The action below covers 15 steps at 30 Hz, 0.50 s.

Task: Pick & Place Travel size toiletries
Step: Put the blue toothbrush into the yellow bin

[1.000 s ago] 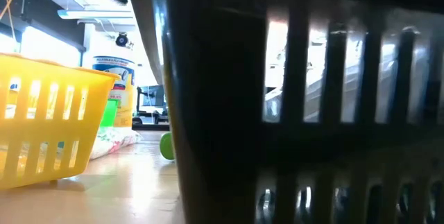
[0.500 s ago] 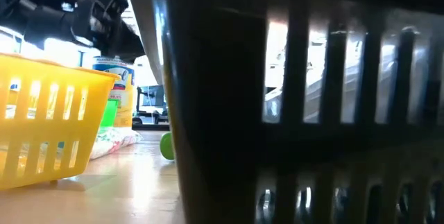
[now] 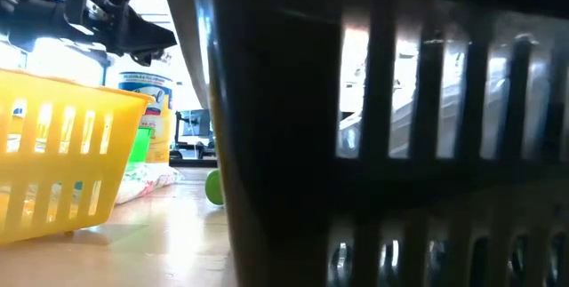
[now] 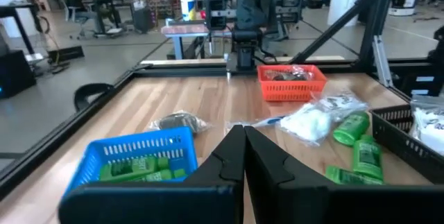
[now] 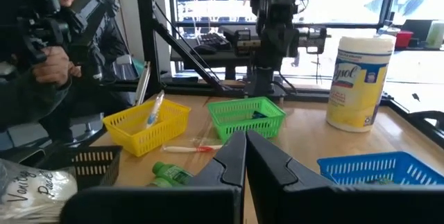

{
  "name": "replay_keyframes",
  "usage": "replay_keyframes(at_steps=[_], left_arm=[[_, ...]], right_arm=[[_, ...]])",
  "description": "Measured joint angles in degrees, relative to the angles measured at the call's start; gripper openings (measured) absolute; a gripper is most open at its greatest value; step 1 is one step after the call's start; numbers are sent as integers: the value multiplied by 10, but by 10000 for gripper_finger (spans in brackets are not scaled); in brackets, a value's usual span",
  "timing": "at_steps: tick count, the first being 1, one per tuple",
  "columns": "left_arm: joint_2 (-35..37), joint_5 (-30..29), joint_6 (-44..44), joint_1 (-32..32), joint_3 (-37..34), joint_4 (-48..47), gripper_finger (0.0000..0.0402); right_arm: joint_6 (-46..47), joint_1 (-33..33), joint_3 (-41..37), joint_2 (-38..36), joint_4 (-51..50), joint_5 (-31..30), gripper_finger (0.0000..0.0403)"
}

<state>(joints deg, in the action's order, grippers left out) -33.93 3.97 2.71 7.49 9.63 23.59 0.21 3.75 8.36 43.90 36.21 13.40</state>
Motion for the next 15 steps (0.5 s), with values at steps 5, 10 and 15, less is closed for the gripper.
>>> replay_keyframes(at_steps=[5,10,15], left_arm=[[20,0,0,0,0,-41,0],[20,-15,-4,0,-42,-5,0],[31,-41,-32,0,-83,48,0]], right_arm=[[5,0,0,23,10,-10,5],[31,0,1,55,41,-45,5],[60,0,27,86,26,-65,5]])
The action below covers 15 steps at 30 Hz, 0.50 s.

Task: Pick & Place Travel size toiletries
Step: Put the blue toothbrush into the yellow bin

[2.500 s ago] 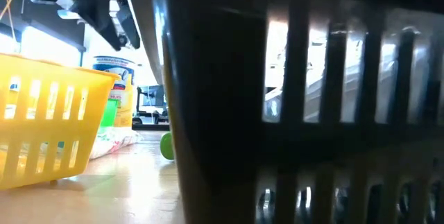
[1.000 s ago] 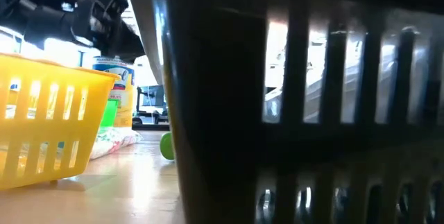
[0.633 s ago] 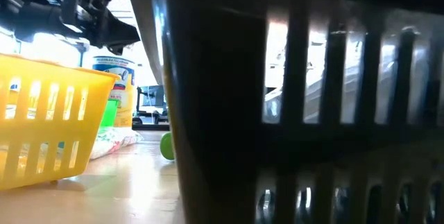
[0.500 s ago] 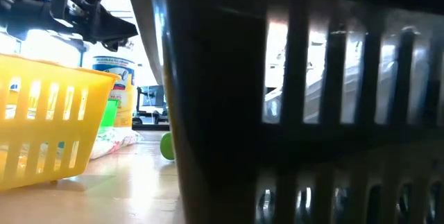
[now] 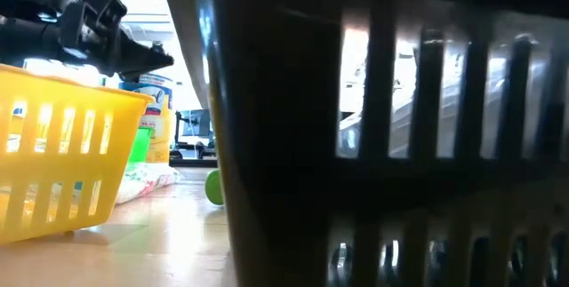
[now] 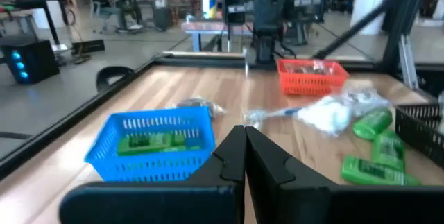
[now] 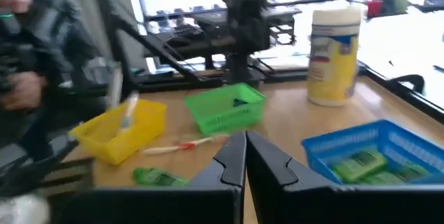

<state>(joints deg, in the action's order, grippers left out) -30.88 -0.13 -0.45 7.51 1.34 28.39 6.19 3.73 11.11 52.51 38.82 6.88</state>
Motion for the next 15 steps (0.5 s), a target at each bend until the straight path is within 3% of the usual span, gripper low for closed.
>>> replay_keyframes(at_steps=[8,12,15], left_arm=[[0,-4,-14,0,6,-15,0],[0,-5,-14,0,6,-28,0],[0,-5,-15,0,7,-49,0]], right_arm=[[0,-34,127,81,-235,-129,5],[-9,-61,179,147,-276,-194,5],[-13,-71,216,193,-308,-198,5]])
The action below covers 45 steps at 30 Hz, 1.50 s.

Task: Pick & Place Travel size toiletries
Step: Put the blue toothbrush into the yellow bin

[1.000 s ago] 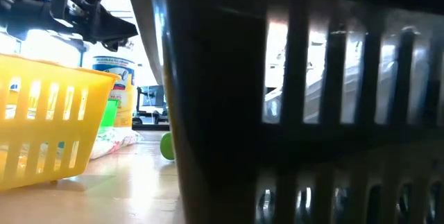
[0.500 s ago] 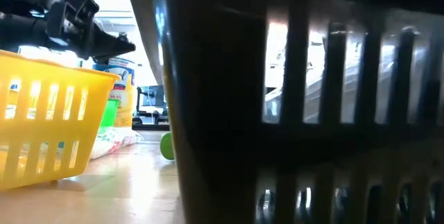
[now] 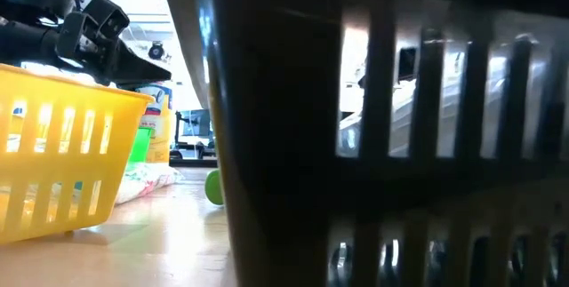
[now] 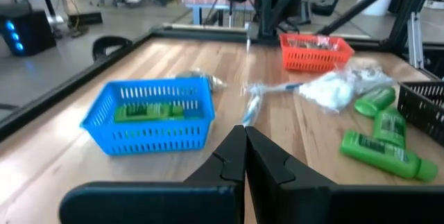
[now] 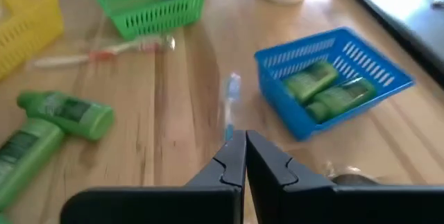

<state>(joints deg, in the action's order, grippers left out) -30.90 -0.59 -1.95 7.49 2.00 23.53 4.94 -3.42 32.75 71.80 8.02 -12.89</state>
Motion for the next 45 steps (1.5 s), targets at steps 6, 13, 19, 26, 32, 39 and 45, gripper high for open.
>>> replay_keyframes(at_steps=[6,13,19,26,32,39,45], left_arm=[[0,0,-14,0,0,-19,0],[0,0,-31,0,0,-24,0],[0,0,-44,0,0,-28,0],[0,-1,-44,0,1,-27,0],[0,-1,-44,0,1,-26,0],[0,-1,-44,0,1,-25,0],[0,-1,-44,0,1,-24,0]], right_arm=[[22,-9,80,92,-66,14,54],[40,-11,115,176,-73,15,183],[60,11,116,214,-68,31,234],[60,32,116,246,-45,42,232],[59,47,116,273,-30,60,231],[50,55,116,301,-11,72,231],[38,55,117,311,-3,75,219]])
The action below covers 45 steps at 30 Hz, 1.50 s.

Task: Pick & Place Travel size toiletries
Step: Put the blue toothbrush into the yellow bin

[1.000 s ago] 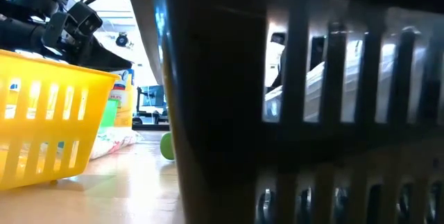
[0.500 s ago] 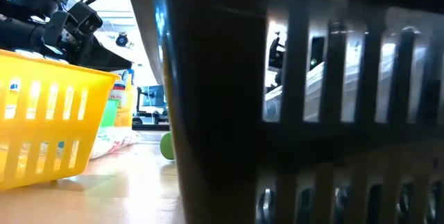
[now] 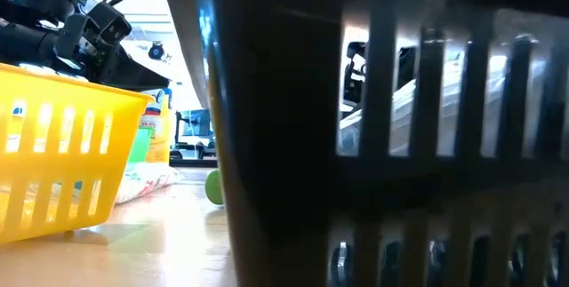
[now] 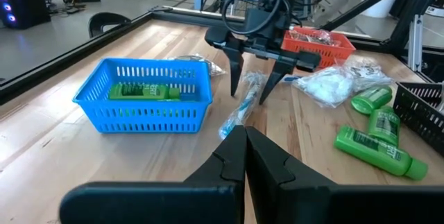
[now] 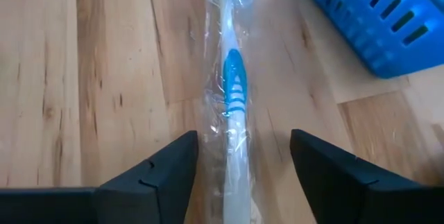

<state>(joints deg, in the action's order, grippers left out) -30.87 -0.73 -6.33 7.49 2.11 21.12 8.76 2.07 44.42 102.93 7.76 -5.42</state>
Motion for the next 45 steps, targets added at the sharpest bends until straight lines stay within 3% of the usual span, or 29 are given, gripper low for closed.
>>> replay_keyframes(at_steps=[4,12,20,25,30,38,45], left_arm=[[0,0,0,0,0,1,0],[0,0,-2,0,0,3,0],[0,1,-21,0,0,12,0],[0,30,-31,0,0,27,0],[-5,47,-31,0,22,31,0],[-66,54,-4,-30,115,-16,9],[-213,-31,66,-120,280,-151,102]], right_arm=[[-5,0,0,1,5,11,169],[-7,0,0,2,11,18,21],[-9,-13,10,-12,-20,35,54],[-10,-29,60,-57,-100,76,27],[-15,-42,131,-76,-208,49,17],[-43,-45,202,-78,-284,34,20],[-60,-37,240,-78,-335,34,13]])
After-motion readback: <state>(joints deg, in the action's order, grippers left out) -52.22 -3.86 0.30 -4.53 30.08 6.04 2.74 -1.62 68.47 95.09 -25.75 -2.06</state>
